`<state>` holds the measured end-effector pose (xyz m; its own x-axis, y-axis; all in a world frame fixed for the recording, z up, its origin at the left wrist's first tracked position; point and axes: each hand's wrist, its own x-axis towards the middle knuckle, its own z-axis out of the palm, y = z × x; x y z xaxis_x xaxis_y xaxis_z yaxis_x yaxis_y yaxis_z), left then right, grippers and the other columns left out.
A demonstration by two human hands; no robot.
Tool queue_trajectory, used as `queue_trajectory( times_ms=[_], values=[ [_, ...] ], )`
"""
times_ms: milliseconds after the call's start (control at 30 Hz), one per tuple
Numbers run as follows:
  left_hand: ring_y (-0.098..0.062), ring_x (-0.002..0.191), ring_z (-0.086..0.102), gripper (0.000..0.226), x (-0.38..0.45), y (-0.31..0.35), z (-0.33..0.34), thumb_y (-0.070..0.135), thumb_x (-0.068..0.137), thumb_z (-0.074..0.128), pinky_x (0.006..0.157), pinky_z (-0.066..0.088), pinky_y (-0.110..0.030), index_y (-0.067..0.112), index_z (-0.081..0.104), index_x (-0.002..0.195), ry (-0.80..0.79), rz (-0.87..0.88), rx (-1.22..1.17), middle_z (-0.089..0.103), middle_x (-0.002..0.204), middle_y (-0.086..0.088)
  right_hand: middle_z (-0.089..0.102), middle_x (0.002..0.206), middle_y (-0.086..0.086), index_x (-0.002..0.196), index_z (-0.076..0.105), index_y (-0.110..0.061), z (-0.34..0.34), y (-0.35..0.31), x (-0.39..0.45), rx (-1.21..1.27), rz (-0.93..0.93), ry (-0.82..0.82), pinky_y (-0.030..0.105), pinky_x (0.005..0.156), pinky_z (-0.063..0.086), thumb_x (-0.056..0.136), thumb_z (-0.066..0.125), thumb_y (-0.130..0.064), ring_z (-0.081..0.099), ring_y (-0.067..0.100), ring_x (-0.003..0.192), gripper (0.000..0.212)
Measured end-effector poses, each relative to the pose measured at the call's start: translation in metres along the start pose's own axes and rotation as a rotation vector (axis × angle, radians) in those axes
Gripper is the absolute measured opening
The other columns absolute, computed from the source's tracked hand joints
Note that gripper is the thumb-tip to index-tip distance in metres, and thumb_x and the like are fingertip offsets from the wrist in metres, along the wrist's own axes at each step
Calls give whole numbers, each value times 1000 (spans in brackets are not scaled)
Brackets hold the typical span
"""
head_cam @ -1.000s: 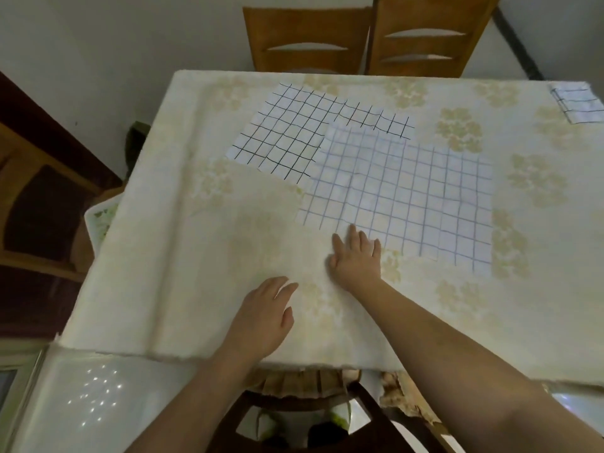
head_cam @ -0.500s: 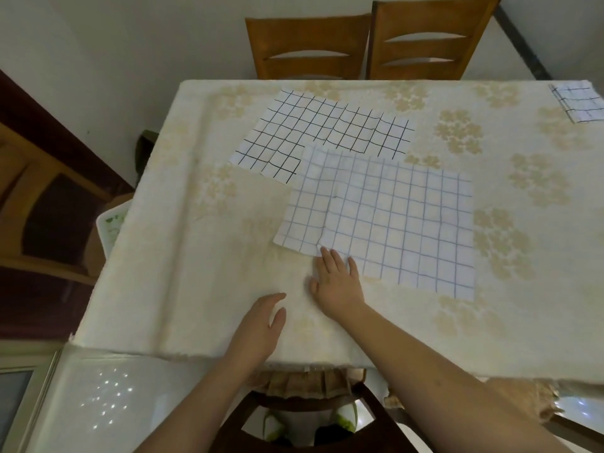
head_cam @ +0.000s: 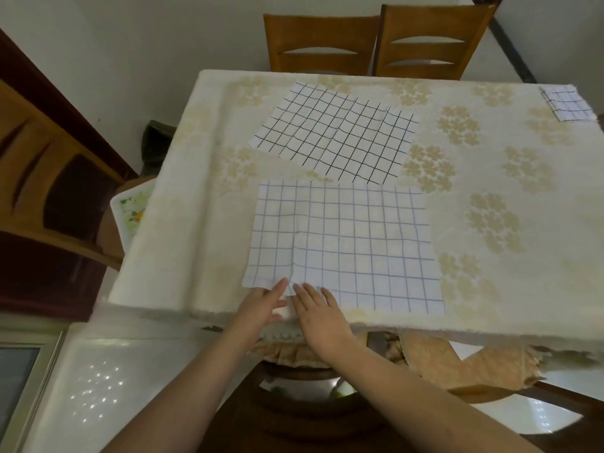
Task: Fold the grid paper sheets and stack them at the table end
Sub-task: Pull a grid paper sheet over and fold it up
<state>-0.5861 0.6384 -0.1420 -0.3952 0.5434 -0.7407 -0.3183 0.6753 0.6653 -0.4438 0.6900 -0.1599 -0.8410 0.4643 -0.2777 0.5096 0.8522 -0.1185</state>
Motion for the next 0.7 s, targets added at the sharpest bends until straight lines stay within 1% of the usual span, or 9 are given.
queue_trajectory(
  times_ms=[33, 100, 167, 233, 333, 433, 533, 600, 700],
  values=[
    [-18, 103, 65, 51, -1, -3, -1, 42, 92, 58, 91, 55, -41, 8, 50, 130, 49, -14, -15, 62, 118, -4, 5, 161, 11, 152, 17, -8, -2, -6, -5, -22, -4, 6, 46, 119, 3, 97, 42, -15, 5, 27, 149, 60],
    [-22, 97, 66, 40, -4, -7, -6, 31, 98, 50, 90, 55, -44, 2, 52, 127, 160, -46, -51, 66, 100, -5, 5, 161, 12, 152, 16, -7, -6, -16, -13, -50, -14, 6, 46, 119, 3, 96, 42, -10, 4, 27, 149, 62],
    [-23, 91, 68, 38, -6, -12, -15, 24, 100, 45, 86, 57, -44, -1, 50, 128, 214, -75, -100, 69, 91, -10, 22, 158, 15, 147, 31, -5, -1, -22, -20, -4, -15, 59, 47, 118, 14, 89, 53, -7, 20, 30, 146, 61],
    [-24, 85, 69, 39, -10, -15, -28, 22, 100, 44, 81, 58, -43, -2, 45, 131, 199, -89, -155, 69, 88, -15, 50, 140, 16, 130, 53, -6, 4, -23, -25, 42, 13, 90, 46, 111, 32, 76, 67, -8, 45, 31, 133, 56],
    [-25, 89, 69, 45, -18, -22, -49, 25, 101, 43, 81, 55, -42, 3, 37, 140, 125, -97, -159, 69, 87, -12, 62, 120, 11, 117, 56, -9, 9, -17, -31, 143, 107, 172, 42, 103, 45, 67, 70, -8, 60, 28, 113, 51],
    [-19, 82, 69, 43, -25, -27, -64, 24, 101, 45, 61, 52, -30, 4, 39, 139, 82, -102, -182, 71, 85, -13, 60, 122, 10, 131, 49, -9, 14, -8, -31, 111, 200, 138, 43, 101, 46, 65, 71, -10, 58, 28, 113, 69],
    [-18, 79, 68, 39, -27, -31, -75, 26, 101, 48, 56, 46, -26, 7, 44, 134, 66, -120, -223, 72, 86, -12, 58, 129, 11, 140, 44, -9, 25, -3, -29, 45, 249, 87, 46, 101, 45, 64, 77, -19, 55, 30, 119, 83],
    [-18, 79, 67, 34, -26, -33, -82, 28, 101, 48, 56, 45, -26, 10, 47, 129, 53, -122, -231, 73, 89, -11, 54, 135, 13, 142, 40, -8, 28, -4, -27, 29, 271, 62, 47, 104, 41, 69, 76, -16, 52, 31, 124, 82],
    [-18, 80, 66, 30, -27, -36, -93, 31, 101, 47, 58, 45, -26, 7, 55, 117, 48, -124, -213, 72, 92, -10, 42, 145, 13, 145, 32, -8, 31, -4, -29, 16, 302, 28, 47, 113, 27, 80, 62, -6, 38, 33, 135, 72]
  ],
)
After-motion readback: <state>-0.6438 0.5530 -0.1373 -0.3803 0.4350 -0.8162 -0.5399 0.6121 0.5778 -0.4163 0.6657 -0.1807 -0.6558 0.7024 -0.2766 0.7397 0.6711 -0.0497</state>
